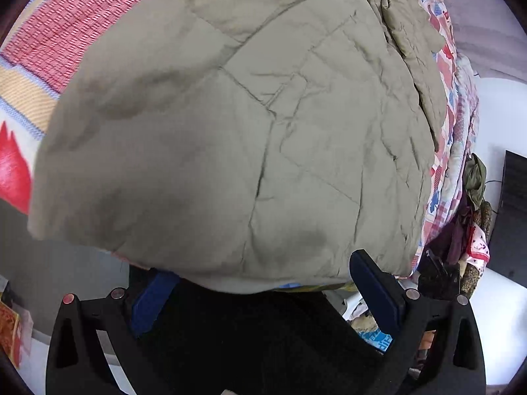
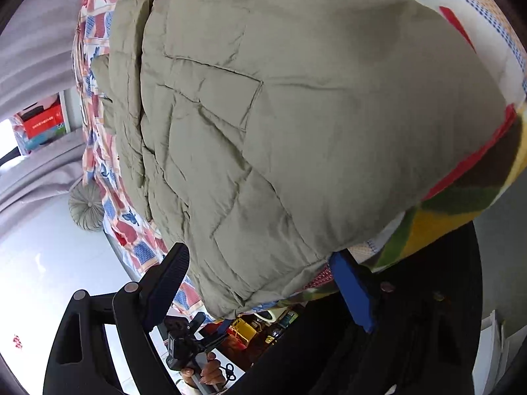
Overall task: Fold large clothes
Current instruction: 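Grasp the jacket hem with both grippers and lift it, then carry the hem over toward the collar with both grippers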
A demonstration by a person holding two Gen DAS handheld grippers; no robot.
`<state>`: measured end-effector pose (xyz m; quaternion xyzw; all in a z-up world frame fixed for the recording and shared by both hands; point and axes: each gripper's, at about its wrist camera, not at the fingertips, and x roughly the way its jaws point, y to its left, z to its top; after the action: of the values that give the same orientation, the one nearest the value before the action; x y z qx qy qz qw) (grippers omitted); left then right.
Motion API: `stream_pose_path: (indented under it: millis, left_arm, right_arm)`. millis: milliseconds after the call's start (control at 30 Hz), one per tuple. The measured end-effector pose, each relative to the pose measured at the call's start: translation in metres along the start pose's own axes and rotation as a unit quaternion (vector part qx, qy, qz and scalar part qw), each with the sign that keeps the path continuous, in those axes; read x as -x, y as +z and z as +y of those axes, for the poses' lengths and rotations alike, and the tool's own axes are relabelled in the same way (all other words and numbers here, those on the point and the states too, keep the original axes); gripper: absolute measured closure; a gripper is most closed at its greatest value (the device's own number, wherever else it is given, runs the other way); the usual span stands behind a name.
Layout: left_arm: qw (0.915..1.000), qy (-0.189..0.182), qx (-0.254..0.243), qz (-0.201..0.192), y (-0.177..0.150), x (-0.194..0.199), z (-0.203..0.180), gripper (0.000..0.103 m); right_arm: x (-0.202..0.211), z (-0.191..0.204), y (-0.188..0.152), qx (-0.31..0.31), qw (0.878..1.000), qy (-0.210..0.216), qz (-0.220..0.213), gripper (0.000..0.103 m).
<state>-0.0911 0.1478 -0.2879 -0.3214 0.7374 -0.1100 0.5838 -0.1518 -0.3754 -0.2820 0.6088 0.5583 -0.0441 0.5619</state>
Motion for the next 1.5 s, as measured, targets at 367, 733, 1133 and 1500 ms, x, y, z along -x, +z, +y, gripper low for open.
stream_pose_path:
  millis: [367,733,1133,1500]
  left_arm:
    - [0.9995,-0.014,0.001,-0.029,0.01,-0.002,-0.021,0.002]
    - [0.9979,-0.01,-0.048,-0.042,0.021,0.013,-0.041,0.087]
    - [0.9744,-0.014,-0.169,-0.148,0.042,0.1,-0.12,0.087]
    - [0.9338,0.008,-0.25,-0.255,0.125,0.161,-0.209,0.087]
  right_arm:
    - [-0.01,-0.012,0.005,-0.019,0.999,-0.041,0.005,0.014]
    - [-0.011,0.005,0.014,-0.021,1.0,-0.017,-0.015,0.073]
    - [0.035,0.106,0.01,0.161,0.983,-0.048,-0.072,0.093]
    - [0.052,0.26,0.051,0.333,0.932,-0.063,-0.127,0.094]
